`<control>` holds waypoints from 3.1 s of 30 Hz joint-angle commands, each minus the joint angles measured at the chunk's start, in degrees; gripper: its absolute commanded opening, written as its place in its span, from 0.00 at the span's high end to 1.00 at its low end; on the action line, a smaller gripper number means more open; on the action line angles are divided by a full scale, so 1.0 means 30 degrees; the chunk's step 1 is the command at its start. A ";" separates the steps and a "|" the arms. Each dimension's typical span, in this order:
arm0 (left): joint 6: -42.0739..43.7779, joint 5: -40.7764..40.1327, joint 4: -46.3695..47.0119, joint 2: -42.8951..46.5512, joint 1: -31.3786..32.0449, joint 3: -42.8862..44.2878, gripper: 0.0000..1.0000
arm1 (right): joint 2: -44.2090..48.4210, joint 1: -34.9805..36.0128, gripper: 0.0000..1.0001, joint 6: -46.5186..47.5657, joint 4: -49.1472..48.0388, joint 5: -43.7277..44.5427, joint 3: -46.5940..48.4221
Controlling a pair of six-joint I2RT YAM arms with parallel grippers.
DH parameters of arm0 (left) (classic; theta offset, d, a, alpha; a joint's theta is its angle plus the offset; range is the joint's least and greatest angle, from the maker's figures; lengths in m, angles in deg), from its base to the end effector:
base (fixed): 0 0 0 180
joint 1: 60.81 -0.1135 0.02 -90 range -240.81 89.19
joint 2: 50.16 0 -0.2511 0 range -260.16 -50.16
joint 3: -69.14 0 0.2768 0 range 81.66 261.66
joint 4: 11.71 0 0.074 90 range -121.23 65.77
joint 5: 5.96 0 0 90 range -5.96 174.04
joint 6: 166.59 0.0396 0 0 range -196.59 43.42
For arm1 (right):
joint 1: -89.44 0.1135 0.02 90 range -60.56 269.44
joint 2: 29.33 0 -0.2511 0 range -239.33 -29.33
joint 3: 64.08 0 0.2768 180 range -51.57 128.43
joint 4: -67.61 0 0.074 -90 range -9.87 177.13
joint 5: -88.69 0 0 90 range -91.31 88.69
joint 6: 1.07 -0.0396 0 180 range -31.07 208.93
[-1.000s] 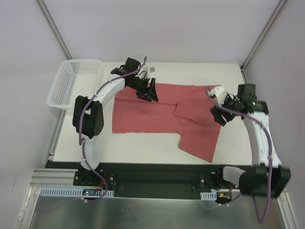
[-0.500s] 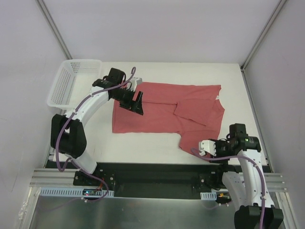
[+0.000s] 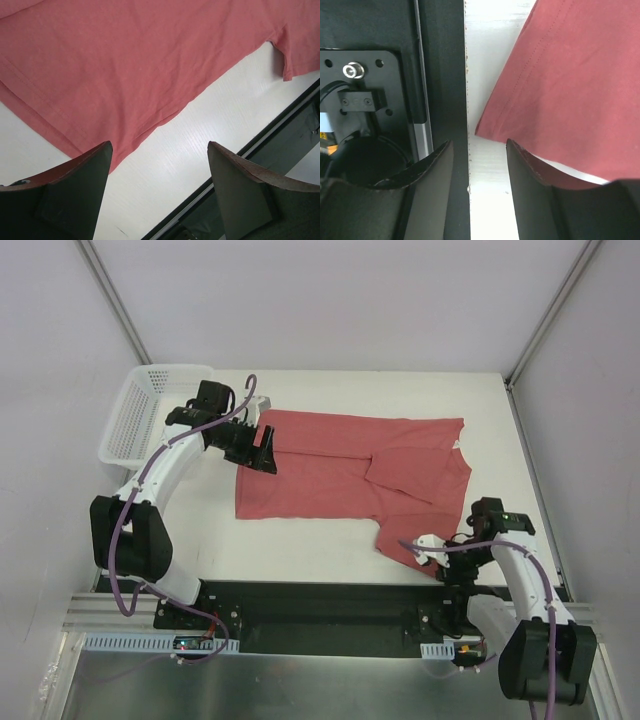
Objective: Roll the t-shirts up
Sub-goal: Fold the T-shirt at the center of the board.
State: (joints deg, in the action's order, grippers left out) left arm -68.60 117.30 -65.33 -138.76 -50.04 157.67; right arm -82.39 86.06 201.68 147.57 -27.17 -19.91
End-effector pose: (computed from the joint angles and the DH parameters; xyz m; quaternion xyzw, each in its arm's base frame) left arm 0.3438 -0.0875 0.2779 0.2364 0.8838 -0.2791 0.2919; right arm 0.1455 0.0087 0.1618 -0.7966 0.5616 0.1101 0.1951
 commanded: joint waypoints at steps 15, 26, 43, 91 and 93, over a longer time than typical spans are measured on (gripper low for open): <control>0.0559 -0.0421 -0.0450 -0.0204 -0.0365 0.0534 0.23 | -0.2323 0.1008 0.52 1.2047 -0.2408 0.1445 -0.1911; 0.1497 -0.1446 -0.0830 0.0322 -0.1270 -0.0812 0.23 | -0.2179 0.1008 0.99 0.8278 -0.4141 0.1301 -0.0801; -0.2136 -0.3762 -0.0771 -0.0522 -0.2680 -0.4302 0.36 | 0.3828 0.4463 1.00 -0.9359 -0.1150 0.1822 0.1812; -0.0583 -0.2441 -0.3232 -0.4801 -0.2680 0.2430 1.00 | 0.1226 0.2975 0.99 -2.0677 -1.1580 1.2344 0.5965; -0.0525 -0.2706 -0.3408 -0.5095 -0.2680 0.3225 1.00 | -0.0292 0.2040 0.99 -2.0999 -1.1901 1.2052 0.7371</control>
State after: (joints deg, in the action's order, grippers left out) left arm -71.42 109.36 -72.76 -154.17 -57.54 161.60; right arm -77.58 96.47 142.91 117.84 6.35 -5.81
